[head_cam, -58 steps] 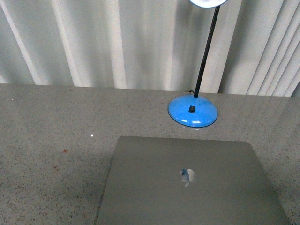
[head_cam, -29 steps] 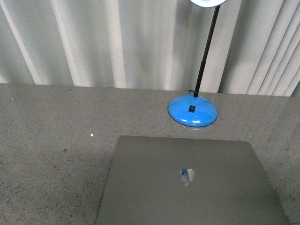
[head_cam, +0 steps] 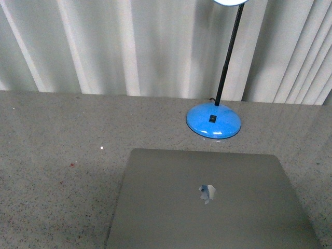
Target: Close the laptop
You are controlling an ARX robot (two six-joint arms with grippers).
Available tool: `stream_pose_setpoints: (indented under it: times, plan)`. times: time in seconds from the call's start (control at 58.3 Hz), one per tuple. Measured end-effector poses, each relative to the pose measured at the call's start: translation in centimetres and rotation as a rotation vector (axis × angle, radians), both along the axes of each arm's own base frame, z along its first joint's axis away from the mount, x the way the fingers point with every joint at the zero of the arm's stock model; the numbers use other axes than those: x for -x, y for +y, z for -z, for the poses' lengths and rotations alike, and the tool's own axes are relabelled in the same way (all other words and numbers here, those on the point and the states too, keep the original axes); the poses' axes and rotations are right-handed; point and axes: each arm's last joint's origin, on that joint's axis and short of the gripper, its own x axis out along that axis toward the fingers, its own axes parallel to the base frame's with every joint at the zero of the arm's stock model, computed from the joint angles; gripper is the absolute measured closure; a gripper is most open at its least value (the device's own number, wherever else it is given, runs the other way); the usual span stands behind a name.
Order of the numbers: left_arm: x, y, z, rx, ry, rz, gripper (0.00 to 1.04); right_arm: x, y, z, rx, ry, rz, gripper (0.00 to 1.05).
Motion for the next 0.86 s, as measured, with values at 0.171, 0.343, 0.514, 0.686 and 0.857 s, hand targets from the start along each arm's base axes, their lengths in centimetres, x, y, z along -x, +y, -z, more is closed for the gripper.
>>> stream_pose_setpoints:
  times: [0.171,0.343,0.514,0.686,0.857]
  plan:
    - [0.00,0.00,0.00,0.000,0.000,0.000,0.62,0.00,0.00,0.00,0.000,0.000,0.000,0.55]
    - [0.00,0.00,0.00,0.000,0.000,0.000,0.28,0.00,0.00,0.00,0.000,0.000,0.000,0.23]
    - [0.00,0.00,0.00,-0.002,0.000,0.000,0.08,0.00,0.00,0.00,-0.001,0.000,0.000,0.08]
    - [0.00,0.00,0.00,-0.003,0.000,0.000,0.07,0.00,0.00,0.00,-0.001,0.000,0.000,0.07]
    - [0.00,0.00,0.00,-0.003,0.000,0.000,0.07,0.00,0.00,0.00,-0.001,0.000,0.000,0.07]
